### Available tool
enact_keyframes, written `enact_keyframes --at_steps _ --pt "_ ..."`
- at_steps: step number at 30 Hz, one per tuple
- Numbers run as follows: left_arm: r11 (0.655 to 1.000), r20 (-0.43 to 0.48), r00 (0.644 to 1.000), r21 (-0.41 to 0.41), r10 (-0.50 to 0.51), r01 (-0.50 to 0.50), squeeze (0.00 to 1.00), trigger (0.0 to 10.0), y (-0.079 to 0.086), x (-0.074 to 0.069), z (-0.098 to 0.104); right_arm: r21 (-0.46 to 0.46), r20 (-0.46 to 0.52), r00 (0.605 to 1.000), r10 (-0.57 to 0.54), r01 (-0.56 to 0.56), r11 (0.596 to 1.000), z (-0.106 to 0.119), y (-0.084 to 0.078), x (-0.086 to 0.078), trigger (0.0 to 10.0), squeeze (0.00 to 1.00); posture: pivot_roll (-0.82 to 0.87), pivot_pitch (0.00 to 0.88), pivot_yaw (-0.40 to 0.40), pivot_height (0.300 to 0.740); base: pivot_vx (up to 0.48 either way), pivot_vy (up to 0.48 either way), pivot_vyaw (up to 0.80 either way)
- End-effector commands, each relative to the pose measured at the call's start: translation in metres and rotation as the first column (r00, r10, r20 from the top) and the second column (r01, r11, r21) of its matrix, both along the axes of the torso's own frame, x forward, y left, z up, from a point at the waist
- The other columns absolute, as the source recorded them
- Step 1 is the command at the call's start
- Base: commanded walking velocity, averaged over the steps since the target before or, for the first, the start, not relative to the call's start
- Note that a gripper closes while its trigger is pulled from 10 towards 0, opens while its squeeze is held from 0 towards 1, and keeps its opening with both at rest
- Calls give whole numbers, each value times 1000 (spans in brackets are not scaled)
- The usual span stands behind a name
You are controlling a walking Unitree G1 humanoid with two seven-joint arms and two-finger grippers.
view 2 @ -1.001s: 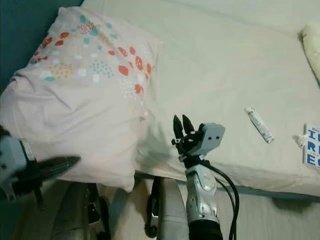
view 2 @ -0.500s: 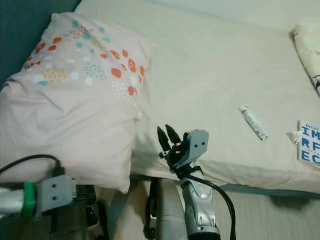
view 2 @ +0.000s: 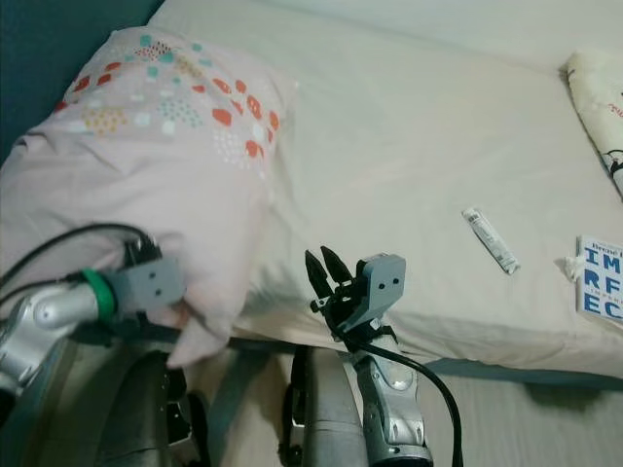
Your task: Clean up the room
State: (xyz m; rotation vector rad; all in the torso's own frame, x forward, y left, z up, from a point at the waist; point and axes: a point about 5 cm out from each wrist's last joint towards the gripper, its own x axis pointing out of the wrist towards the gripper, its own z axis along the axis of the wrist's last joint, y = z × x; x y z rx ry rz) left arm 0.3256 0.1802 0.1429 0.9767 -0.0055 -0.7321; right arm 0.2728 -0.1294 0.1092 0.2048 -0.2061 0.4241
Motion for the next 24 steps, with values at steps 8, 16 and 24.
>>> enact_keyframes --at_steps 8,16,24 --pt "1000 -5 1000 2 -6 6 0 0 9 3 -3 -9 -42 999 -1 0 1000 -8 -2 -6 10000 0 43 199 -71 608 0 0 0" --pt "922 -265 948 -381 -178 67 0 10000 34 -80 -15 -90 -79 996 -33 26 996 -23 -5 -15 10000 0 55 170 -78 608 0 0 0" --pt "688 -185 981 -719 -53 -98 0 10000 46 -97 21 -172 -61 997 -39 28 985 -24 -2 -9 10000 0 81 141 -112 608 0 0 0"
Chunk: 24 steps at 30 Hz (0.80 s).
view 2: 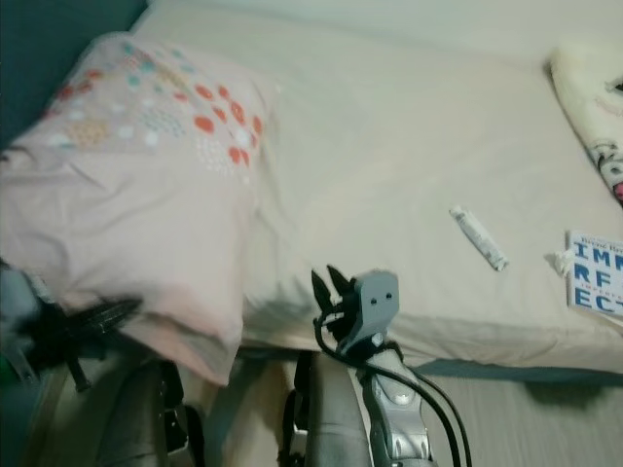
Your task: Clean up the room
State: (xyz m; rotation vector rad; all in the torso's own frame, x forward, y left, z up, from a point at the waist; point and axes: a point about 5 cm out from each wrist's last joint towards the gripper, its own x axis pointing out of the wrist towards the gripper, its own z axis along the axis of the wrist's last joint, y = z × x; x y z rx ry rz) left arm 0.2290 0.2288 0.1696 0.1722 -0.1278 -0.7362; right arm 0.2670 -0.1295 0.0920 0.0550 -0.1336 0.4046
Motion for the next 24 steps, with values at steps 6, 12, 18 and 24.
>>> enact_keyframes --at_steps 6,12,18,24 --pt "909 69 921 -206 383 -362 0 10000 -19 31 -18 -7 -17 1000 -18 18 1000 -5 0 6 10000 0 91 123 -130 612 0 0 0" --pt "855 -4 875 -211 484 -474 0 10000 -29 40 -31 -19 -15 999 -43 43 999 -6 -4 10 10000 0 93 115 -127 627 0 0 0" --pt "843 -28 856 -165 516 -513 0 10000 -44 43 -43 -25 -22 998 -62 62 998 -9 -5 11 10000 0 95 110 -121 652 0 0 0" --pt "828 -49 844 -173 534 -534 0 10000 -51 46 -48 -20 -25 997 -68 68 997 -11 -4 11 10000 0 97 102 -117 667 0 0 0"
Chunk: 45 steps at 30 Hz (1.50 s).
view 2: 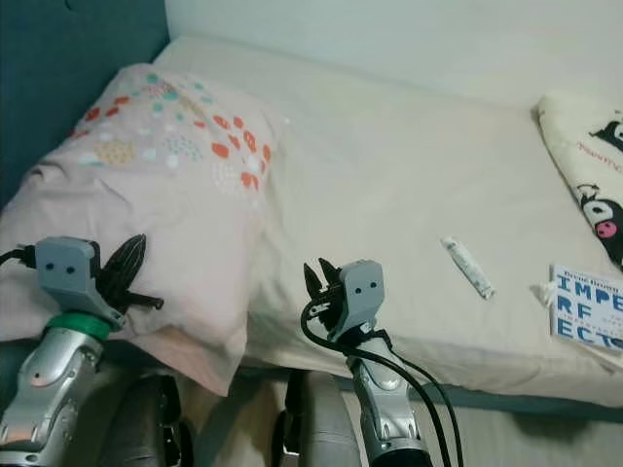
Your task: Clean up the room
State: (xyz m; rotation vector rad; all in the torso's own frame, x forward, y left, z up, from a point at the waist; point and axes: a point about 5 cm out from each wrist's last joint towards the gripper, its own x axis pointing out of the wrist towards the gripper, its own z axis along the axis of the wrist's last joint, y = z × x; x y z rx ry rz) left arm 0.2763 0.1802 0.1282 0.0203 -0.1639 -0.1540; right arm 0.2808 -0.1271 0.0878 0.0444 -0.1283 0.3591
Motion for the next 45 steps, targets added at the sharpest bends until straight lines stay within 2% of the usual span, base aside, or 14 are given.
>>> enact_keyframes --at_steps 1,6,16,25,30,31,35,37,38,40,41,43,44,45 --pt "1000 -29 1000 3 -3 3 0 10000 -5 -1 -8 -8 -22 999 -24 24 1000 -7 -6 -2 10000 0 98 101 -115 672 0 0 0" --pt "1000 -35 999 20 6 -6 0 10000 -14 0 -14 -6 -20 999 -29 29 1000 -9 -5 -1 10000 0 98 96 -111 692 0 0 0" --pt "999 -39 999 34 -13 15 0 10000 -18 -2 -16 -10 -30 999 -33 32 999 -13 -5 -3 10000 0 99 91 -109 717 0 0 0" --pt "990 -137 987 95 -90 103 0 10000 -19 -10 -40 -3 -76 996 -49 49 999 -26 -7 -10 10000 0 96 77 -92 740 0 0 0" --pt "984 -222 969 110 -110 137 0 10000 -13 -22 -63 -14 -145 987 -74 73 997 -45 -14 -22 10000 0 92 63 -74 740 0 0 0" --pt "984 -222 969 110 -110 137 0 10000 -13 -22 -63 -14 -145 987 -74 73 997 -45 -14 -22 10000 0 92 63 -74 740 0 0 0" --pt "980 -255 955 88 -152 180 0 10000 -17 -29 -73 -14 -277 960 -49 47 999 -69 -15 -29 10000 0 90 54 -67 740 0 0 0" --pt "980 -259 953 84 -156 183 0 10000 -17 -30 -74 -12 -286 957 -46 45 999 -71 -15 -30 10000 0 90 54 -67 740 0 0 0" --pt "975 -288 941 77 -178 208 0 10000 -19 -33 -81 -12 -339 941 -25 22 1000 -79 -14 -33 10000 0 90 51 -66 740 0 0 0" --pt "945 -384 882 68 -272 321 0 10000 -25 -46 -99 0 -462 887 -1 1 1000 -97 -14 -40 10000 0 86 44 -61 740 0 0 0" --pt "945 -384 882 68 -272 321 0 10000 -25 -46 -99 0 -462 887 -1 1 1000 -97 -14 -40 10000 0 86 44 -61 740 0 0 0" --pt "853 -590 709 63 -387 517 0 10000 -32 -68 -130 -59 -640 768 21 -76 995 -123 -11 -52 10000 0 79 37 -58 740 0 0 0" --pt "853 -590 709 63 -387 517 0 10000 -32 -68 -130 -59 -640 768 21 -76 995 -123 -11 -52 10000 0 79 37 -58 740 0 0 0" --pt "813 -653 642 69 -401 577 0 10000 -32 -77 -140 -86 -691 722 27 -120 989 -132 -10 -57 10000 0 79 36 -57 740 0 0 0"
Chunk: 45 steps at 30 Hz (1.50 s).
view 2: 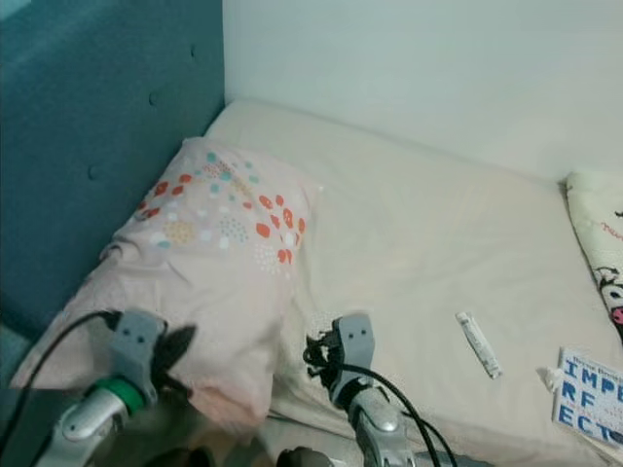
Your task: Clean up the room
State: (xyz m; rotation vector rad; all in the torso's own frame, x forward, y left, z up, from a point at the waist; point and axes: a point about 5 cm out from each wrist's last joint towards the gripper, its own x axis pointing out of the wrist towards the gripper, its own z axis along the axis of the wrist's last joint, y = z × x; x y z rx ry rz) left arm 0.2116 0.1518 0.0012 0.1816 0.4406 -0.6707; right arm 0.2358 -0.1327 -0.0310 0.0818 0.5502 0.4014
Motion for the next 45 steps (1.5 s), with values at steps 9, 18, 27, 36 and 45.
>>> enact_keyframes --at_steps 9,18,27,36,45 --pt "950 -313 909 236 274 -205 0 10000 2 -16 -68 -198 -192 980 -42 4 980 -37 -6 -31 10000 0 98 0 -62 740 0 0 0" --pt "896 -309 849 264 428 -356 0 10000 -2 -18 -76 -281 -172 965 -197 143 949 -42 -20 -37 10000 0 81 0 -37 740 0 0 0" --pt "925 -270 909 300 317 -233 0 10000 -12 -14 -76 -234 -174 945 -277 234 944 -47 -19 -48 10000 0 49 0 45 740 0 0 0" --pt "879 -257 857 301 447 -369 0 10000 16 -15 -76 -140 -256 941 -223 192 971 -55 6 -66 10000 0 113 0 9 740 0 0 0" --pt "890 -266 873 327 409 -317 0 10000 15 -12 -76 -164 -291 940 -176 132 978 -57 9 -65 10000 0 58 36 42 740 0 0 0"
